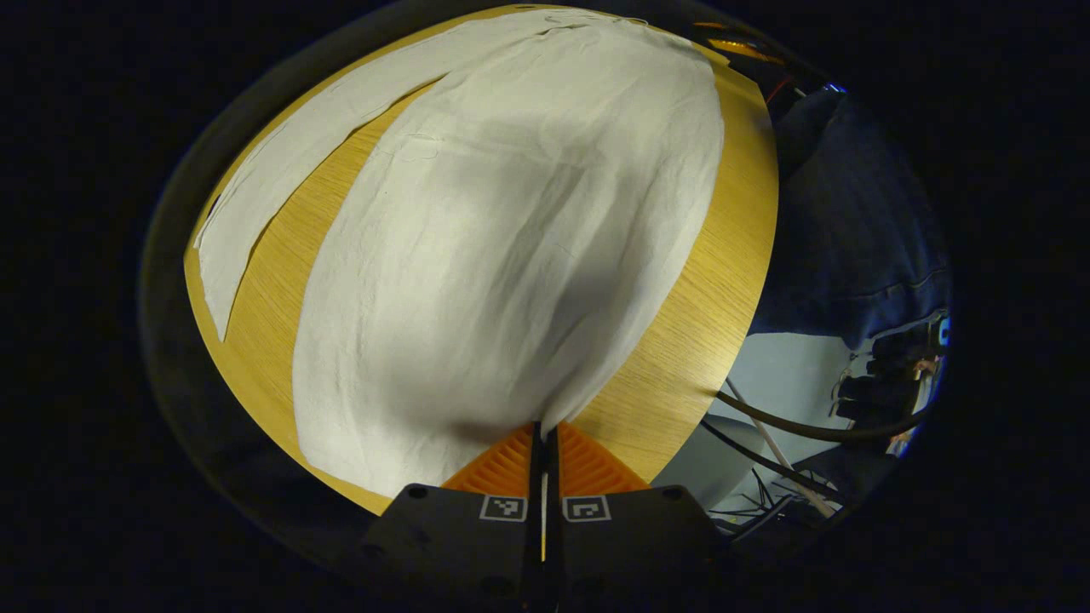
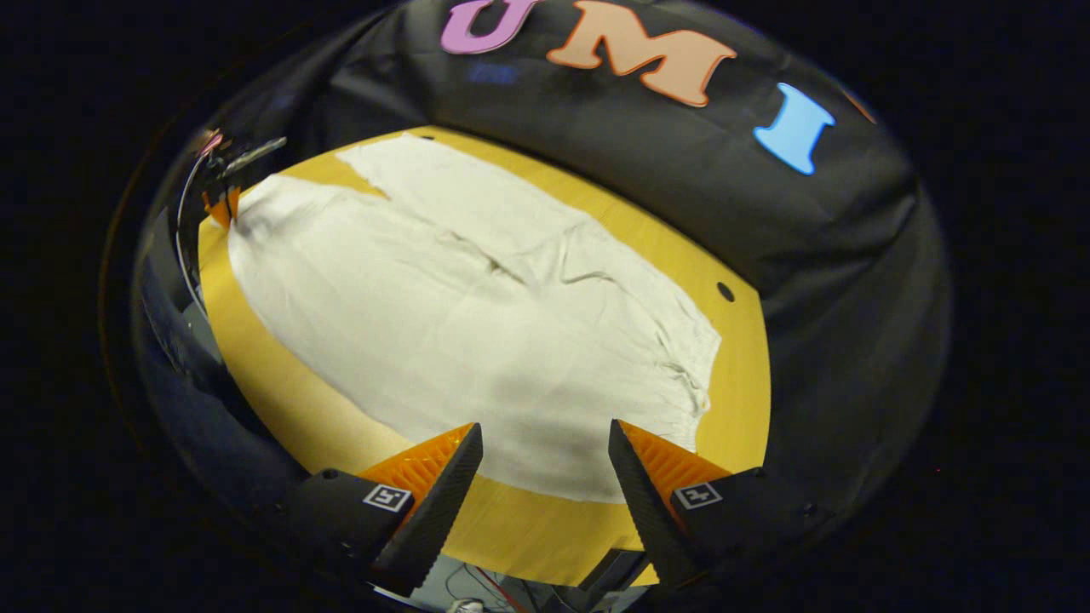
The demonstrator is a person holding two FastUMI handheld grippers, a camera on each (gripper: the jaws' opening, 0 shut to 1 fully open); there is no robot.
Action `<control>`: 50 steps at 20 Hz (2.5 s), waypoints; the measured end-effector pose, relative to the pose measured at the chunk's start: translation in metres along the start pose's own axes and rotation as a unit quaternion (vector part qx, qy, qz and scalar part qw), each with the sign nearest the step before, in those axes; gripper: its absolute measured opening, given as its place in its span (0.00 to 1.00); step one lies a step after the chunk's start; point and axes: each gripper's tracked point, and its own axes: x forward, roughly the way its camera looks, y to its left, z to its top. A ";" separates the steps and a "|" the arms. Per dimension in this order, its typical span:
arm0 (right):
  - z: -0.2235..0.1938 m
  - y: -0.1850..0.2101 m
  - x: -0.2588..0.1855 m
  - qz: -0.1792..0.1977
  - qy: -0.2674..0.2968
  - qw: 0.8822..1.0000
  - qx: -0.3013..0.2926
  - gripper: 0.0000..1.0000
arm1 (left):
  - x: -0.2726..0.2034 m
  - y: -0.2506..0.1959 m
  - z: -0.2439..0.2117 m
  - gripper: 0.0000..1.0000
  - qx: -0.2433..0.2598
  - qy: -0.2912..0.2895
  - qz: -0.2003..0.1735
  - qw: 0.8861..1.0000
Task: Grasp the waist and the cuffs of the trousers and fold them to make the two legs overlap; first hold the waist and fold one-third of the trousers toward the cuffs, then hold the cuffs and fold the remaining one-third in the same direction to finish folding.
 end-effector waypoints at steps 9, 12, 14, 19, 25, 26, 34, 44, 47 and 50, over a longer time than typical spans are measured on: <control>-0.047 0.018 0.040 0.113 0.119 0.978 -0.127 0.96 | 0.001 0.002 0.000 0.01 -0.007 0.013 -0.010 1.000; -0.057 0.023 0.045 0.137 0.146 0.969 -0.146 0.96 | 0.001 0.001 0.001 0.01 -0.012 0.013 -0.006 1.000; -0.058 0.029 0.046 0.153 0.155 0.964 -0.152 0.98 | 0.001 0.001 0.001 0.01 -0.013 0.013 -0.002 1.000; -0.059 0.034 0.048 0.193 0.185 0.952 -0.151 0.84 | 0.002 0.001 0.001 0.01 -0.017 0.018 0.001 1.000; -0.056 0.026 0.052 0.183 0.191 0.955 -0.132 0.70 | 0.002 0.001 0.001 0.01 -0.021 0.021 0.011 0.999; -0.056 0.023 0.056 0.177 0.190 0.958 -0.125 0.62 | 0.003 0.001 0.001 0.01 -0.023 0.022 0.012 0.999; -0.052 0.011 0.060 0.158 0.188 0.966 -0.085 0.06 | 0.004 0.000 0.000 0.01 -0.030 0.029 0.034 0.999; -0.004 -0.007 0.050 0.086 0.107 0.989 0.048 0.06 | -0.010 0.026 0.027 0.00 -0.163 -0.054 0.131 0.976; 0.033 -0.025 0.046 0.056 0.062 0.991 0.100 0.06 | -0.041 0.068 0.060 0.00 -0.197 -0.106 0.194 0.955; 0.075 -0.046 0.041 0.031 0.014 0.990 0.138 0.06 | -0.071 0.115 0.106 0.00 -0.245 -0.156 0.231 0.929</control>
